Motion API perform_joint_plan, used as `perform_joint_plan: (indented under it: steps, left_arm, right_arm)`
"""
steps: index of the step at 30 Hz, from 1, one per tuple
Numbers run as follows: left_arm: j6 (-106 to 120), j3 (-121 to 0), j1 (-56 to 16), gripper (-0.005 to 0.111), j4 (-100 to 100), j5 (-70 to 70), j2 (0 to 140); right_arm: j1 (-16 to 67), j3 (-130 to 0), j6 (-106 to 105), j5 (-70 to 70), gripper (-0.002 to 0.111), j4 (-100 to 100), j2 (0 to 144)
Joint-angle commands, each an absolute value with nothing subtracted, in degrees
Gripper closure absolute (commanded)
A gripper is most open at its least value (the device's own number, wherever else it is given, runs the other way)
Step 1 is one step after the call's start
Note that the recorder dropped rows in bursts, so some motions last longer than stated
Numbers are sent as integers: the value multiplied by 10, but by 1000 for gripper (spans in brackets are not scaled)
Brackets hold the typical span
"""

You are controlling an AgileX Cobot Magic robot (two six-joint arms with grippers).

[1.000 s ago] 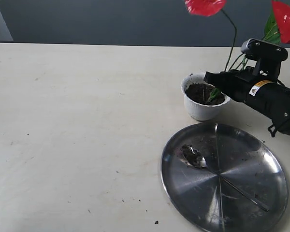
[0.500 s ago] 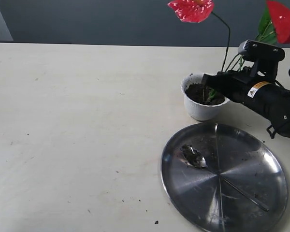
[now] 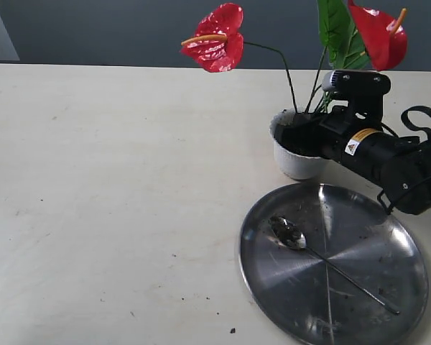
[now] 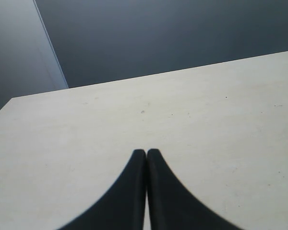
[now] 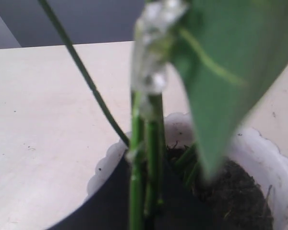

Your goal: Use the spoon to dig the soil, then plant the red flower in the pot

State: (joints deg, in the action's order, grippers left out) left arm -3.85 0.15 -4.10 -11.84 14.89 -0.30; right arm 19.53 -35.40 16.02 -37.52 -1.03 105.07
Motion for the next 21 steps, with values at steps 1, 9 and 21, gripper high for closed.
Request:
perform_joint_plan:
  steps: [1,9,21]
  left_arm:
    - [-39,0,-42,105,-116,145,0]
    - [-39,0,-42,105,-116,145,0]
    - [-39,0,-42,105,-116,145,0]
  right_arm:
    - [193,-335,165,-82,109,-5,1080]
    - [193,-335,165,-68,109,-5,1079]
    - [193,-335,165,-55,94,-11,1068]
